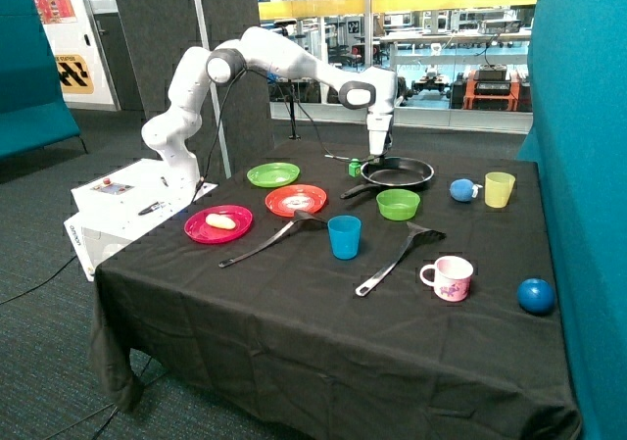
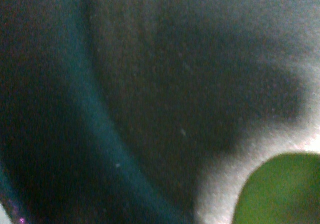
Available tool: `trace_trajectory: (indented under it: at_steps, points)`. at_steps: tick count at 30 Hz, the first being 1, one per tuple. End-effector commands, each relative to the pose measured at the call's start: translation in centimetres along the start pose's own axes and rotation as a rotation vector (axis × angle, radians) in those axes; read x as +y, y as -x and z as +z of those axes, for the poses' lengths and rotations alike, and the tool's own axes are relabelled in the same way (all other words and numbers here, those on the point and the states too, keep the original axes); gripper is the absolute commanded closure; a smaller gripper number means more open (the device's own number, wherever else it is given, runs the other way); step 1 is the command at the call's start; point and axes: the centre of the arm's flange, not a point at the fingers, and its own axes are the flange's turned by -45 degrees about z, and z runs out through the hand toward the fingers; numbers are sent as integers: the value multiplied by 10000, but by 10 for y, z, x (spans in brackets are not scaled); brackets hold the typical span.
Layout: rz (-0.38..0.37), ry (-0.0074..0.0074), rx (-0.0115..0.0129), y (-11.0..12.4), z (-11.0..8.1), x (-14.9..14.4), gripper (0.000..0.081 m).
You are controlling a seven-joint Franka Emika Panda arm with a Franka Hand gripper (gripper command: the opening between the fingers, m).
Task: Cook the vegetables
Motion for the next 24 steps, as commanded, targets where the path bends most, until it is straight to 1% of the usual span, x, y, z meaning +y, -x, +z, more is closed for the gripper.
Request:
trace_trajectory:
  at_steps: [1, 7, 14, 17, 19, 20, 24]
  points:
    - [-57, -28, 94, -7, 18, -7, 808]
    - [-57, -28, 94, -12, 23, -11, 808]
    - [-176, -27, 94, -12, 25, -14, 808]
    - [-231, -27, 94, -11, 25, -15, 687]
    - [-236, -27, 94, -10, 24, -14, 572]
    - [-234, -27, 94, -10, 24, -14, 540]
    - [-211, -27, 94, -11, 25, -12, 479]
